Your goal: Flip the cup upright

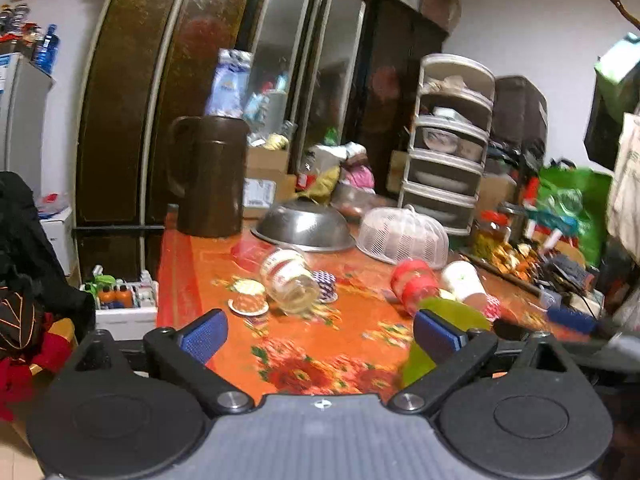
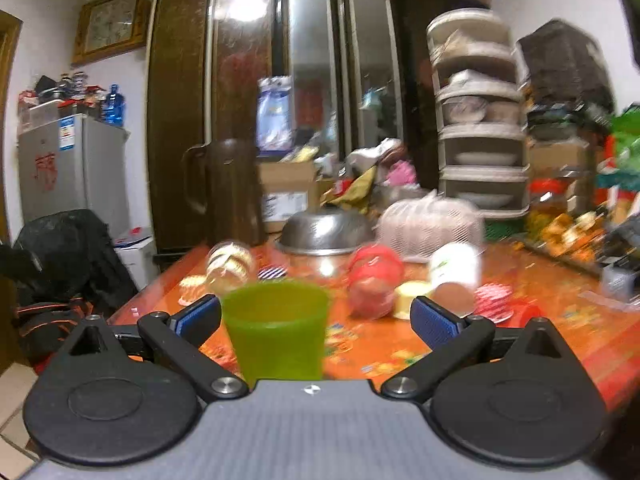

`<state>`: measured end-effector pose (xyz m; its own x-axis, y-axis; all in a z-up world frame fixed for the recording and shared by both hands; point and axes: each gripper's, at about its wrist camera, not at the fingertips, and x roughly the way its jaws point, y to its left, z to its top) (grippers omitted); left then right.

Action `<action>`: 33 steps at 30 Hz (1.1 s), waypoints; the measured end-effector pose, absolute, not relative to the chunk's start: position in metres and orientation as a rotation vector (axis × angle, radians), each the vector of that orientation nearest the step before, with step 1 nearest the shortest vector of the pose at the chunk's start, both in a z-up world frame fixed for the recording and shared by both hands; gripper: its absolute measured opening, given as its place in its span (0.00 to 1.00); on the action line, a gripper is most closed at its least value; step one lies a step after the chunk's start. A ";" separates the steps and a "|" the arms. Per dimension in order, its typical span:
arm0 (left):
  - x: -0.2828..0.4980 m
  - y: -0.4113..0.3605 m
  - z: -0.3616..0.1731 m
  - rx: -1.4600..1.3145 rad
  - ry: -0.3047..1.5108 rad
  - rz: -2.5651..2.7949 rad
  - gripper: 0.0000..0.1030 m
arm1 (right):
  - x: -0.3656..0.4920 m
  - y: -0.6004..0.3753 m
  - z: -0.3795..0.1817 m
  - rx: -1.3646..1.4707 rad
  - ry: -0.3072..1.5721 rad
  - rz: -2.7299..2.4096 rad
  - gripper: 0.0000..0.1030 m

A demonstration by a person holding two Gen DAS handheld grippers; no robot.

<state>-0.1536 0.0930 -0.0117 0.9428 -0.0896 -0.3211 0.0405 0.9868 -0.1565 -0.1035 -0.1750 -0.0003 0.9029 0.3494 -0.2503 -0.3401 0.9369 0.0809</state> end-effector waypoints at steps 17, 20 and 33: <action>-0.170 0.052 0.030 -0.023 0.506 -0.031 0.98 | -0.119 -0.206 0.051 0.088 0.590 0.211 0.99; -0.166 0.048 0.029 -0.011 0.527 -0.020 0.98 | -0.117 -0.208 0.054 0.095 0.589 0.196 0.99; -0.164 0.041 0.027 0.004 0.552 -0.039 0.98 | -0.116 -0.200 0.054 0.053 0.604 0.208 0.99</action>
<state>-0.1640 0.0411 0.0269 0.8509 -0.0357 -0.5241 0.0378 0.9993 -0.0067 -0.1161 -0.1999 0.0545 0.8027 0.2092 -0.5585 -0.1783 0.9778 0.1099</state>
